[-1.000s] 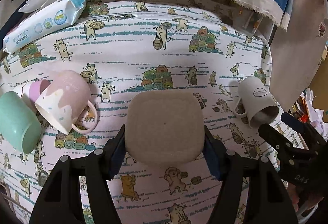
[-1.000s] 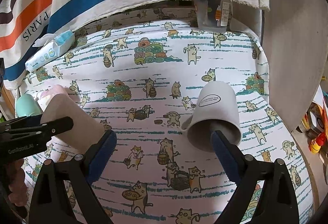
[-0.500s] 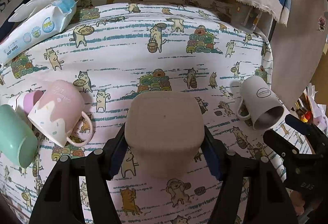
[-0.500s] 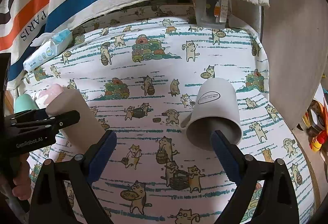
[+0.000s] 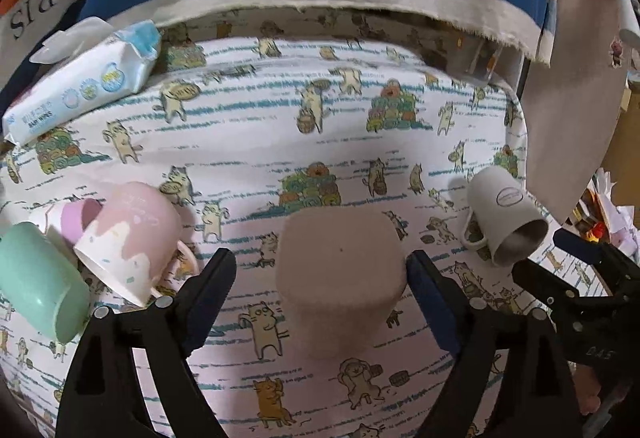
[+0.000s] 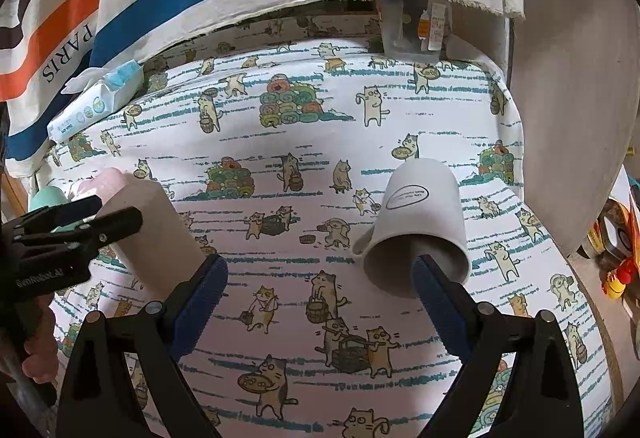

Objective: Flip cup upside down
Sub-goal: 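Lower the beige cup mouth-down onto the cloth with the left gripper, then open the left gripper and pull it back from the cup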

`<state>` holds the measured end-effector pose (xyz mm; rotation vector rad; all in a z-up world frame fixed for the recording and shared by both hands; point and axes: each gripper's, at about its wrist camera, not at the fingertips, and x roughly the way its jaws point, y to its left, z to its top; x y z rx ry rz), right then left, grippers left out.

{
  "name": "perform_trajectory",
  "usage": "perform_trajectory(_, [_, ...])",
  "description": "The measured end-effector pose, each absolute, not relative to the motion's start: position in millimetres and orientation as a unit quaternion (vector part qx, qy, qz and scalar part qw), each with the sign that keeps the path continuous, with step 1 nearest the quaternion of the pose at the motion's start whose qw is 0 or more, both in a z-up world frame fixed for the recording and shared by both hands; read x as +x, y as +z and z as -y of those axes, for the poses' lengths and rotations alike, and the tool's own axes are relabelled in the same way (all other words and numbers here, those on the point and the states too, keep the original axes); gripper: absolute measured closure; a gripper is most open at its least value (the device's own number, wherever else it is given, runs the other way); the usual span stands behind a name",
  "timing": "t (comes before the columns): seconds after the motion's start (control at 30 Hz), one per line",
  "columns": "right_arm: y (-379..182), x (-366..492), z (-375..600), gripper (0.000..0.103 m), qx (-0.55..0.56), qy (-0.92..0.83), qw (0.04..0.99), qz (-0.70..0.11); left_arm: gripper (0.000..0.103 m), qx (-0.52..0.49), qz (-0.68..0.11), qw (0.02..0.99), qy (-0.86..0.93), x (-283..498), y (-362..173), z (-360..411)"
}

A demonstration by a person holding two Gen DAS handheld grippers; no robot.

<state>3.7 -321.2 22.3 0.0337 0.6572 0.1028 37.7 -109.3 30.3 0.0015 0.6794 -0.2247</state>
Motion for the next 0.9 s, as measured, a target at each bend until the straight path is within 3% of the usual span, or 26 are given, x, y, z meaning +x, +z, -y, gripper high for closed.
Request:
perform_trajectory(0.27, [28.6, 2.7, 303.6, 0.009, 0.010, 0.064, 0.947, -0.316, 0.004, 0.001, -0.286, 0.956, -0.067, 21.0, 48.9, 74.0])
perform_trajectory(0.9, [52.4, -3.7, 264.6, 0.009, -0.001, 0.076, 0.957, -0.280, 0.001, 0.007, -0.185, 0.982, -0.027, -28.9, 84.4, 8.0])
